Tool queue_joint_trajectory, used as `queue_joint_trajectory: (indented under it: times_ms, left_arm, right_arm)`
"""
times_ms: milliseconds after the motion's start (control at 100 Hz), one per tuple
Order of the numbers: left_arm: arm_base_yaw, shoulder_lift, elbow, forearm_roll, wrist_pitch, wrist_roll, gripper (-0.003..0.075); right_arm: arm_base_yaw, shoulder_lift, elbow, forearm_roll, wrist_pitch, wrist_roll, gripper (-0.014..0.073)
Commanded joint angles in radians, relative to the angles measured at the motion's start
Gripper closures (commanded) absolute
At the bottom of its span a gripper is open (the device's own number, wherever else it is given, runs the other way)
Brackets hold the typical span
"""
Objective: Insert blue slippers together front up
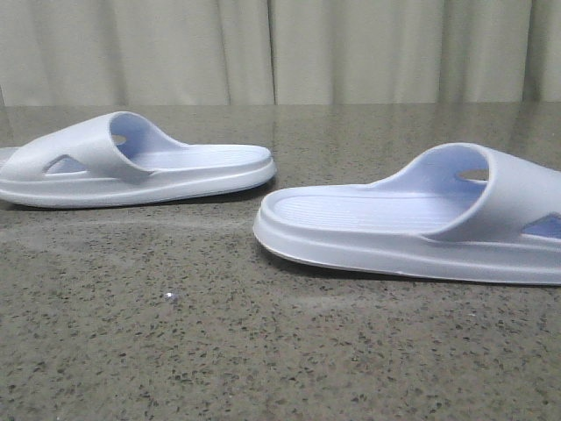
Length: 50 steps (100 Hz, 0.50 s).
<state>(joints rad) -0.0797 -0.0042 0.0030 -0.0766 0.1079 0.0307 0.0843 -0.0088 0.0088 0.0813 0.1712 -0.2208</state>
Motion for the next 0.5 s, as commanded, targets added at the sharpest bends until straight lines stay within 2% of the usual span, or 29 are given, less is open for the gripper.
queue_joint_trajectory:
  times_ms: [0, 330, 490]
  left_arm:
    - [0.002, -0.029, 0.01, -0.01, -0.08, -0.01, 0.0705]
    - [0.002, -0.029, 0.01, -0.01, -0.082, -0.01, 0.0705]
    - [0.002, -0.029, 0.01, -0.063, -0.082, -0.01, 0.0705]
  right_arm:
    - [-0.004, -0.022, 0.023, -0.006, -0.087, -0.002, 0.0673]
    - [-0.004, -0.022, 0.023, 0.065, -0.114, -0.002, 0.0673]
    - [-0.004, -0.022, 0.023, 0.179, -0.156, -0.002, 0.0673]
